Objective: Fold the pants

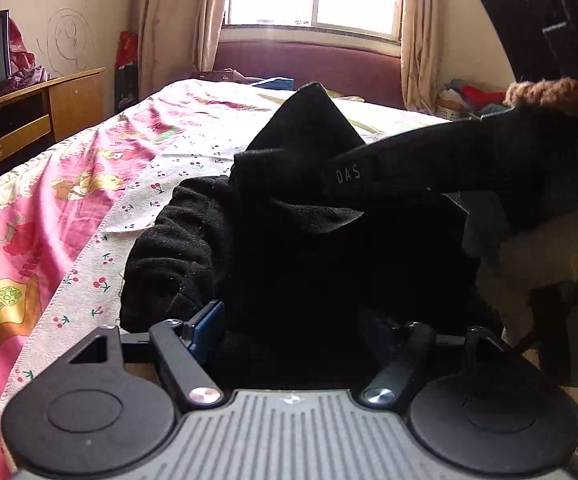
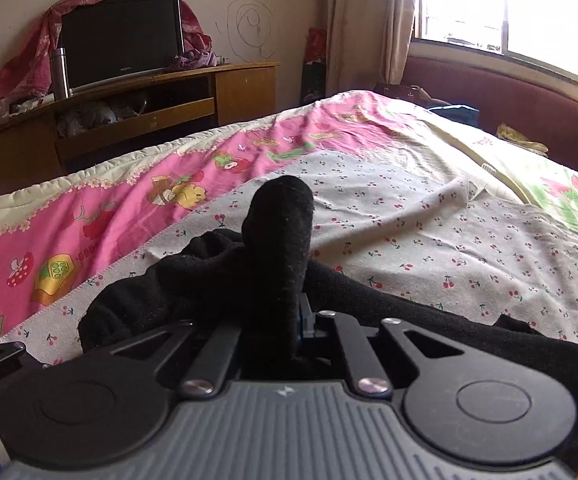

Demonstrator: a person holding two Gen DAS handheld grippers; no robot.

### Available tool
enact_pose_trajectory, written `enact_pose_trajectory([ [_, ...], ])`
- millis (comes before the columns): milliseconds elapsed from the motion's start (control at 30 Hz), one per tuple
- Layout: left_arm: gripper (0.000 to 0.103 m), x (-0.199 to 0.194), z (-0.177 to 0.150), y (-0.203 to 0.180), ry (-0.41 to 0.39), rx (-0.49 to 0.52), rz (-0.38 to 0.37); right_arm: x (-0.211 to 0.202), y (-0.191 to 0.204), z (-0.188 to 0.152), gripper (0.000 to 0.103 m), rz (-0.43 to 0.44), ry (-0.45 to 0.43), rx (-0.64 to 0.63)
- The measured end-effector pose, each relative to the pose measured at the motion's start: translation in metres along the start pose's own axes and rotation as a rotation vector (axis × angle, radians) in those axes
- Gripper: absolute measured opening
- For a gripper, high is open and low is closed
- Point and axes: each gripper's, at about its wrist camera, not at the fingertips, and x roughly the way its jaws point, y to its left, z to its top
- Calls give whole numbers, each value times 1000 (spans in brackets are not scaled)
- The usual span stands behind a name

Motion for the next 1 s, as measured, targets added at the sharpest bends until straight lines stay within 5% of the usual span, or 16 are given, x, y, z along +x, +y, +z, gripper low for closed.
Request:
enact_pose_trajectory([
  [133,86,-1,0,-3,0,14,1,-10,9,14,8,-19,-91,-32],
  [400,86,-10,-10,-4,44,27,46,19,41,7,8,107,-35,-68],
  [500,86,-10,-15,-2,87,27,84,40,54,-3,19,135,68,-119],
  [733,86,-36,-24,4,109,29,86,-15,8,4,38,267,16,58],
  [833,86,-52,-15,4,59,15,98,-58,-26,-4,42,212,-43,75],
  [1000,87,-55,22,-11,-87,53,44,-105,-136,-36,50,-72,-25,293],
])
